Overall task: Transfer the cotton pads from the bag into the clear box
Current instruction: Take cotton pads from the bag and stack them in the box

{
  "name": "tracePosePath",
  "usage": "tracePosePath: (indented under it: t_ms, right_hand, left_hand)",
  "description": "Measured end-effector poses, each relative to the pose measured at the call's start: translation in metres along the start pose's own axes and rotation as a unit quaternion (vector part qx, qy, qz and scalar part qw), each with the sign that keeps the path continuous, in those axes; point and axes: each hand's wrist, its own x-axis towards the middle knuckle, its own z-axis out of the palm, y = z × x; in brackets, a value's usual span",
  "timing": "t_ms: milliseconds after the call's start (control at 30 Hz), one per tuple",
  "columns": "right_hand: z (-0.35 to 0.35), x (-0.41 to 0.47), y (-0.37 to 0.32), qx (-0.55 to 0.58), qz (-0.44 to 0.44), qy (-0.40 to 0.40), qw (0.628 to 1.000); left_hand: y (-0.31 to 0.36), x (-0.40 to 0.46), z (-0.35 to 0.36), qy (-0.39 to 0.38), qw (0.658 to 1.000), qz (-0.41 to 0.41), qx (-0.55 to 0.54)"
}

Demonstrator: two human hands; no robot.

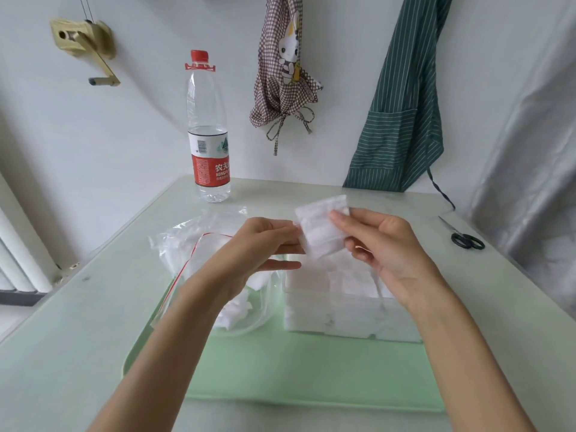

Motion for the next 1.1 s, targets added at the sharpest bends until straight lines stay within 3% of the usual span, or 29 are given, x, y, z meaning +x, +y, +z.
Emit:
tracePosePath:
  t_ms: [200,267,400,533,633,733,867,1100]
  right_hand:
    - [0.006,0.007,0.011,-0.163,-0.114,0.126,0.972]
    - [0.005,0.008,0.009,-0.18,-0.116,0.122,0.969]
    - [-0.002,0.011,0.001,-0.068,-0.036,0.049,0.996]
    - [0.003,0.01,0.005,-0.022,-0.097,0.109,0.989]
    - [0.005,0.014,0.019,-0.123,-0.118,0.151,0.974]
    - [0.003,0.018,0.031,-0.248,-0.084,0.129,0.956]
    - [0.002,0.017,0.037,-0.334,-0.069,0.092,0.936]
    - [0.002,0.019,0.043,-0.413,-0.078,0.009,0.907]
  left_hand:
    - [0.005,0.004,0.007,0.022,0.995,-0.025,-0.095]
    - [0.005,0.004,0.008,0.029,0.999,0.006,-0.027]
    - [0.017,0.004,0.011,0.052,0.992,0.093,0.069]
    - [0.03,0.017,0.009,0.073,0.975,0.124,0.17]
    - [0.018,0.027,0.007,0.143,0.958,0.108,0.224]
    - [-0.001,0.03,0.009,0.194,0.925,0.073,0.319]
    - [-0.008,0.03,0.014,0.213,0.883,0.047,0.415]
    - [-0.005,0.027,0.015,0.165,0.766,0.132,0.607]
